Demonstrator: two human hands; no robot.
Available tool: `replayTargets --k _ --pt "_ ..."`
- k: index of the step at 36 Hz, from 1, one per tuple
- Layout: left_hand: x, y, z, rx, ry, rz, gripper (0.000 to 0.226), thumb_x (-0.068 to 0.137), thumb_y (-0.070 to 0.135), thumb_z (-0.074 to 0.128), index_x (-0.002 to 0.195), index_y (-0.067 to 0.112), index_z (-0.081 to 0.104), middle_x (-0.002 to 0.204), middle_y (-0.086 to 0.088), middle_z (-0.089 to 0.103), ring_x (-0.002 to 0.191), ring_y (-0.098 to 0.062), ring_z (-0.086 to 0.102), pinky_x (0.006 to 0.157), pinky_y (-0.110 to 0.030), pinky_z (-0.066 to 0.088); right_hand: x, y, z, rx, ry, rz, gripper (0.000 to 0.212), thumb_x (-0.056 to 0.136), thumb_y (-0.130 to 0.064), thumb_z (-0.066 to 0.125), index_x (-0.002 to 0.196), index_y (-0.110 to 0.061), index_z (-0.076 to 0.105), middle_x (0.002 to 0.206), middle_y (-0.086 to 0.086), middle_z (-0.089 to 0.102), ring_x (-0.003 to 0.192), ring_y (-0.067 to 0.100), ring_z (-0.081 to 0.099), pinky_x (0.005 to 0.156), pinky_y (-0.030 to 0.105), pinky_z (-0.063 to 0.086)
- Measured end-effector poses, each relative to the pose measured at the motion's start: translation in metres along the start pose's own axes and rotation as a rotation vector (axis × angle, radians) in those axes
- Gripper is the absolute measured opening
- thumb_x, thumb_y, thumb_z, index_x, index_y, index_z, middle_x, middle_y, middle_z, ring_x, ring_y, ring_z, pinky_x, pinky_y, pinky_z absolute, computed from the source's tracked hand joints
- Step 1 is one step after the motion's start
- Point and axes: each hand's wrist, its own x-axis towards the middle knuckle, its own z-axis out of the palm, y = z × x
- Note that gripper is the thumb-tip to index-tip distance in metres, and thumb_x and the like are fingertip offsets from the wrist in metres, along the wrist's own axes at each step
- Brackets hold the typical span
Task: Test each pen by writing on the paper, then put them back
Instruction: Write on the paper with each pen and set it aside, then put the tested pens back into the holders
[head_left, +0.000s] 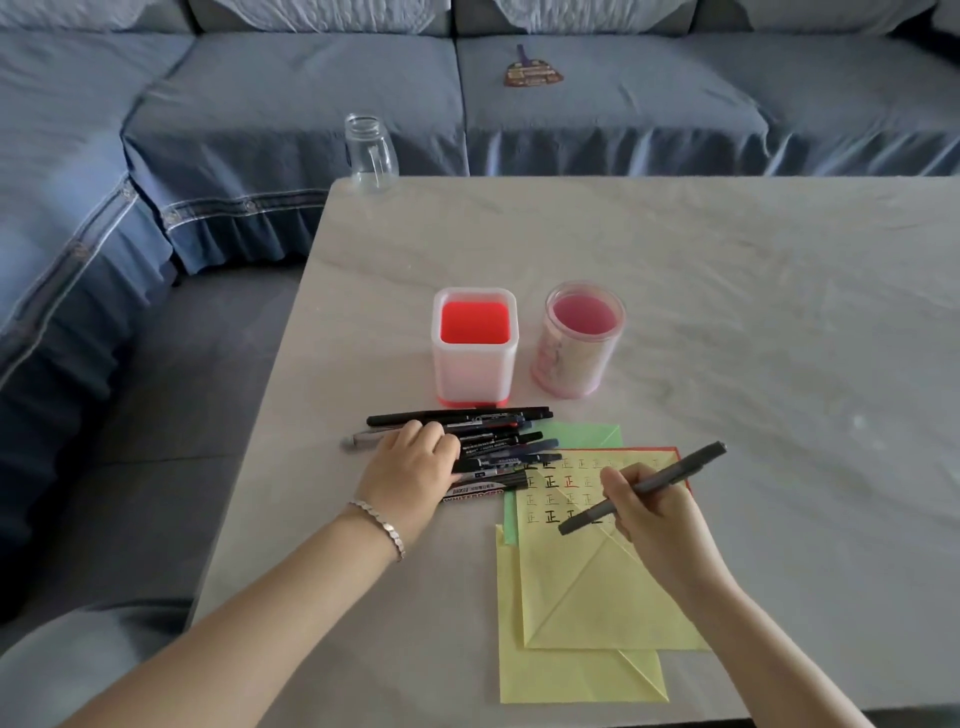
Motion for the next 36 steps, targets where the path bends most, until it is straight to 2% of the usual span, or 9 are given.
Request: replayTargets --k 8,11,14,18,21,23,25,30,36 --pt "-0.003 0.006 -0.003 0.080 -0.063 0.028 0.044 0.028 0.009 0.092 0.053 0.013 0.055 0.054 -0.002 0.050 0.048 -0.021 0.052 0.045 -0.025 0.044 0.005 -0.013 0.000 -0.008 0.087 -0.010 0.039 0.097 -0.025 0.042 0.061 -0.011 0.047 0.057 0.001 0.045 0.052 0.016 0.040 0.045 0.014 0.032" --pt "-0.003 0.007 -0.002 0.125 -0.089 0.043 0.047 0.022 0.008 0.091 0.047 0.013 0.052 0.052 -0.002 0.047 0.047 -0.020 0.049 0.045 -0.023 0.041 0.007 -0.019 0.004 -0.013 0.022 -0.020 0.039 0.096 -0.027 0.041 0.061 -0.011 0.049 0.061 0.003 0.050 0.061 0.020 0.046 0.061 0.029 0.038" --pt "-0.004 0.008 -0.009 0.147 -0.080 0.005 0.047 0.024 0.007 0.089 0.047 0.013 0.049 0.054 -0.003 0.046 0.048 -0.021 0.048 0.044 -0.025 0.039 0.009 -0.023 0.008 0.015 -0.046 -0.042 0.035 0.097 -0.026 0.040 0.068 -0.012 0.053 0.060 -0.001 0.052 0.062 0.019 0.049 0.064 0.030 0.041" --pt "-0.005 0.005 -0.024 0.081 -0.029 0.003 0.043 0.027 -0.001 0.086 0.054 0.013 0.055 0.059 -0.004 0.051 0.049 -0.021 0.051 0.043 -0.024 0.038 0.010 -0.029 0.010 -0.088 -0.003 -0.228 0.025 0.095 -0.026 0.047 0.075 -0.019 0.061 0.053 -0.006 0.042 0.046 0.005 0.038 0.045 0.014 0.030" --pt "-0.001 0.008 -0.051 0.005 -0.068 0.061 0.038 0.045 0.016 0.091 0.064 0.015 0.058 0.060 0.003 0.054 0.046 -0.015 0.052 0.037 -0.019 0.023 0.011 -0.042 0.008 -0.186 0.046 -0.476 0.024 0.087 -0.022 0.061 0.064 -0.028 0.058 0.068 -0.002 0.047 0.059 0.011 0.043 0.052 0.015 0.033" --pt "0.005 0.013 -0.071 -0.110 -0.091 0.100 0.017 0.085 0.028 0.064 0.089 0.012 0.059 0.083 0.002 0.060 0.072 -0.016 0.059 0.051 -0.026 0.037 0.013 -0.053 0.007 -0.217 -0.022 -0.527 0.021 0.080 -0.022 0.070 0.069 -0.036 0.059 0.078 -0.007 0.054 0.070 0.012 0.049 0.058 0.014 0.036" --pt "0.011 0.017 -0.090 -0.299 -0.183 0.091 0.025 0.096 0.030 0.044 0.104 0.010 0.057 0.099 -0.002 0.060 0.091 -0.019 0.057 0.072 -0.026 0.040 0.016 -0.064 0.006 -0.271 -0.104 -0.531 0.030 0.075 -0.028 0.074 0.066 -0.045 0.052 0.075 -0.014 0.056 0.072 0.004 0.051 0.059 0.013 0.036" --pt "0.021 0.015 -0.114 -0.640 -0.245 -0.015 0.011 0.088 0.025 0.059 0.087 0.016 0.066 0.076 0.001 0.063 0.068 -0.014 0.056 0.063 -0.022 0.041 0.020 -0.071 0.000 -0.354 -0.206 -0.534 0.040 0.078 -0.027 0.072 0.052 -0.040 0.044 0.066 -0.032 0.053 0.059 -0.001 0.047 0.052 0.017 0.032" --pt "0.024 0.022 -0.108 -0.964 -0.065 -0.325 0.023 0.077 0.026 0.070 0.072 0.005 0.065 0.054 0.001 0.055 0.044 -0.006 0.040 0.047 -0.016 0.033 0.016 -0.057 -0.007 -0.179 -0.120 -0.425 0.022 0.089 -0.013 0.055 0.077 -0.032 0.050 0.065 -0.004 0.059 0.049 0.004 0.041 0.048 0.018 0.032"
